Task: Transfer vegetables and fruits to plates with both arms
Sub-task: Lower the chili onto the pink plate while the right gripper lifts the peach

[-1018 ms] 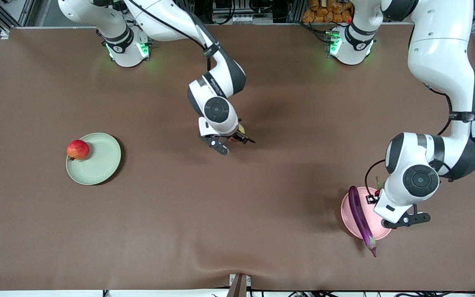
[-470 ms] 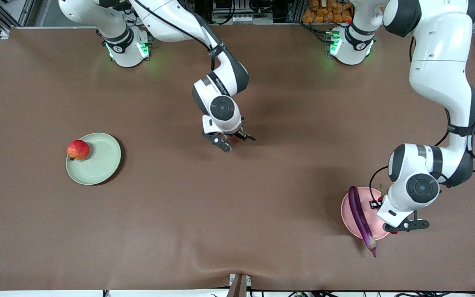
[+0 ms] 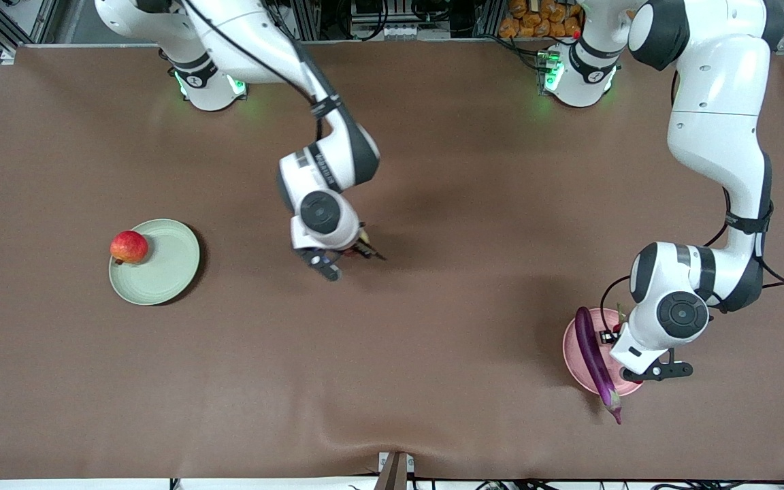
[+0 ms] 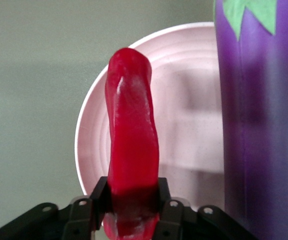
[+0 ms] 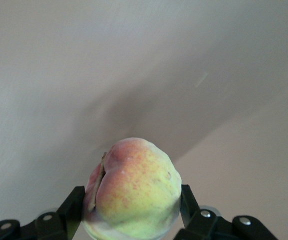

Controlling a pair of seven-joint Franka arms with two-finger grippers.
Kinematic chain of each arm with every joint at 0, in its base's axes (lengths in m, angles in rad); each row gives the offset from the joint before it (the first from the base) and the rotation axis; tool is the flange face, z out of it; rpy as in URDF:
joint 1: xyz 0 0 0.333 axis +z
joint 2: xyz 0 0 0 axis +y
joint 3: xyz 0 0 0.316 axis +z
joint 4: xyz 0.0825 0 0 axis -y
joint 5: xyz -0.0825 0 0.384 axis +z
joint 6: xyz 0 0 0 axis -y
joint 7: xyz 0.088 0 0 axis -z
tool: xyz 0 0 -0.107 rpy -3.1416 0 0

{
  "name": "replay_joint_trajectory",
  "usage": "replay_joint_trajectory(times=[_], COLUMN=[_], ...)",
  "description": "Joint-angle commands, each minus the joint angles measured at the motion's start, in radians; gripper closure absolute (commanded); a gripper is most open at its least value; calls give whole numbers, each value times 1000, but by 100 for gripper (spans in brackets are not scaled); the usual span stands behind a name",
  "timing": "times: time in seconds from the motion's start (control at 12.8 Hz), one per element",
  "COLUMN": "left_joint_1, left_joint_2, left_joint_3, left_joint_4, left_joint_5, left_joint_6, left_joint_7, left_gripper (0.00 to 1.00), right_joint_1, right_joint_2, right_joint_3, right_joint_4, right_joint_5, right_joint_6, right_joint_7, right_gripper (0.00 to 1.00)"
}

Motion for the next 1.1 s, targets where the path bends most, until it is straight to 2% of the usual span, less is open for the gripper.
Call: replay_joint_trajectory(times=[0.0, 0.16, 0.39, 0.55, 0.78, 1.02], left_joint_1=[-8, -9, -6, -23, -11, -6], left_joint_2=[-2, -10, -33, -77, -178, -319], left_joint_3=[-1, -3, -9, -20, -34, -55], left_joint_4=[9, 9, 11, 9, -4, -82], left_joint_5=[-6, -6, -9, -7, -10, -56], left_joint_6=[0, 0, -3, -35, -104, -184], left_joint_7=[-12, -10, -5, -8, 10, 13], left_gripper=[0, 0, 0, 0, 0, 0], right_joint_1=[-54, -80, -143, -230, -246, -272], right_joint_2=[-70, -69, -63, -64, -63, -60], right_joint_3=[-135, -253, -397, -412, -419, -416], right_joint_4=[-10, -25, -85, -93, -177, -252], right_joint_5=[3, 2, 0, 0, -3, 0], right_joint_6=[-163, -231, -236, -242, -178, -74], right_joint_7=[-267, -451, -774, -956, -987, -1067], right_gripper=[100, 100, 100, 100, 100, 100])
